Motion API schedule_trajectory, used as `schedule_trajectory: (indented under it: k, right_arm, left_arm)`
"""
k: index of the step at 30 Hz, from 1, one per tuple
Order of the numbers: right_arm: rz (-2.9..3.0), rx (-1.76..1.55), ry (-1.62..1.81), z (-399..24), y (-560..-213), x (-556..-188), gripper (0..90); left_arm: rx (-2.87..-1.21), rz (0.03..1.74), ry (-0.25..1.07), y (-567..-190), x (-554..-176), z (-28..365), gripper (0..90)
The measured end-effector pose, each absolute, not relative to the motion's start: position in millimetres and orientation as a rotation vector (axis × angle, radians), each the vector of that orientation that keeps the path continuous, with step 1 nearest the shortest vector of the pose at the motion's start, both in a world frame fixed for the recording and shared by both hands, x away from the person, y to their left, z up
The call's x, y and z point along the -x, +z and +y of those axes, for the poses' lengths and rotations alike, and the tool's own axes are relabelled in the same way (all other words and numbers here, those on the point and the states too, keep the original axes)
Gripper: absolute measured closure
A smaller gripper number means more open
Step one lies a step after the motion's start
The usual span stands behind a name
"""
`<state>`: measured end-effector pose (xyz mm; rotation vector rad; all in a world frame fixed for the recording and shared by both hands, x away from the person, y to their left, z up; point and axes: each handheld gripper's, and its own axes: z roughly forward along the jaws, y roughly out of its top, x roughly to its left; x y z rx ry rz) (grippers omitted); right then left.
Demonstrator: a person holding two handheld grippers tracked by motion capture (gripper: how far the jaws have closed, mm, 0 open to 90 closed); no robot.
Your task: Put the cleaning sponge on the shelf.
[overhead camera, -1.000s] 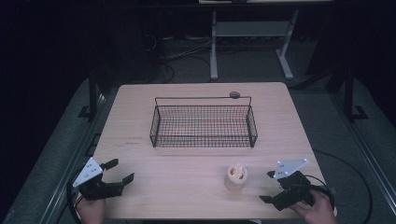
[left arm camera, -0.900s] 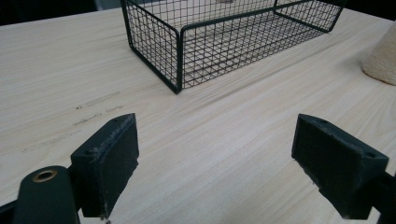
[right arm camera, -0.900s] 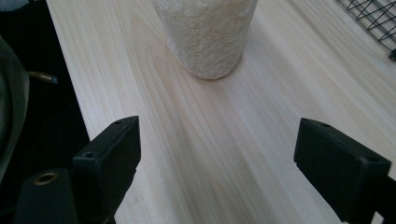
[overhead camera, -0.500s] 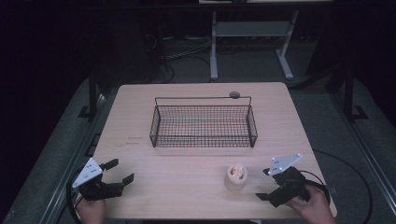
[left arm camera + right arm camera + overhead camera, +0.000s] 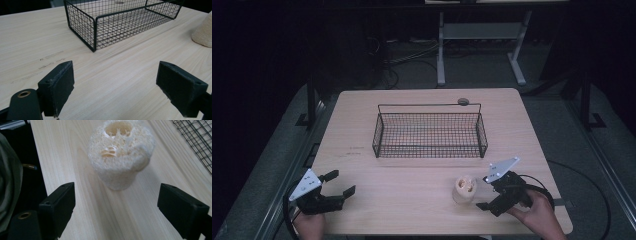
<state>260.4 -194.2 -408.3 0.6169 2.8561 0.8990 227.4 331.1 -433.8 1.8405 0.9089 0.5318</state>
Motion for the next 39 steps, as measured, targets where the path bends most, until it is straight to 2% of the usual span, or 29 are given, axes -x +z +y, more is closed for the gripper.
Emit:
schedule_trajectory:
  k: [14, 39]
  right_arm:
    - [2.893, -0.546, 0.855, -169.1, -400.8, -272.0, 14.8]
    - [2.909, -0.514, 0.754, -149.7, -396.0, -281.7, 15.2]
  left_arm:
    - [-1.84, 0.9, 0.533, -433.1, -227.5, 332.2, 13.7]
    - [-1.838, 0.895, 0.534, -432.5, -227.1, 331.5, 13.6]
